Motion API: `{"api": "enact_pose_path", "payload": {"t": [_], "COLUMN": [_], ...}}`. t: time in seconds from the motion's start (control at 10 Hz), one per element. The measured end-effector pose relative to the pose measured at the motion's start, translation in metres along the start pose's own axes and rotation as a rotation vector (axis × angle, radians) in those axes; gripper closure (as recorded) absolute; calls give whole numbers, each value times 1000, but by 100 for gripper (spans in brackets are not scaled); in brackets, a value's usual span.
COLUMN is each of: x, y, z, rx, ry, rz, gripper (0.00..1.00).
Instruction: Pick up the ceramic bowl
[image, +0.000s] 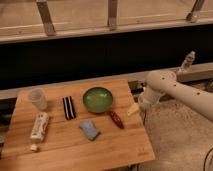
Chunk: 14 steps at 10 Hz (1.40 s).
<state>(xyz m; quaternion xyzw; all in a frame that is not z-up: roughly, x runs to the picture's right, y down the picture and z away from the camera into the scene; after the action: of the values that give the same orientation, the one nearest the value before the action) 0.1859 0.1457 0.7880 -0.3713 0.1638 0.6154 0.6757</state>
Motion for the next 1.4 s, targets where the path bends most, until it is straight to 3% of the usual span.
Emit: {"api": "enact_pose_path", "payload": {"t": [1.1, 1.4], "x": [-2, -26], "y": [0, 14], "z": [-1, -16], "rx": [1, 8], "ry": [-1, -13], "rz": [-5, -84], "gripper": [26, 26]}}
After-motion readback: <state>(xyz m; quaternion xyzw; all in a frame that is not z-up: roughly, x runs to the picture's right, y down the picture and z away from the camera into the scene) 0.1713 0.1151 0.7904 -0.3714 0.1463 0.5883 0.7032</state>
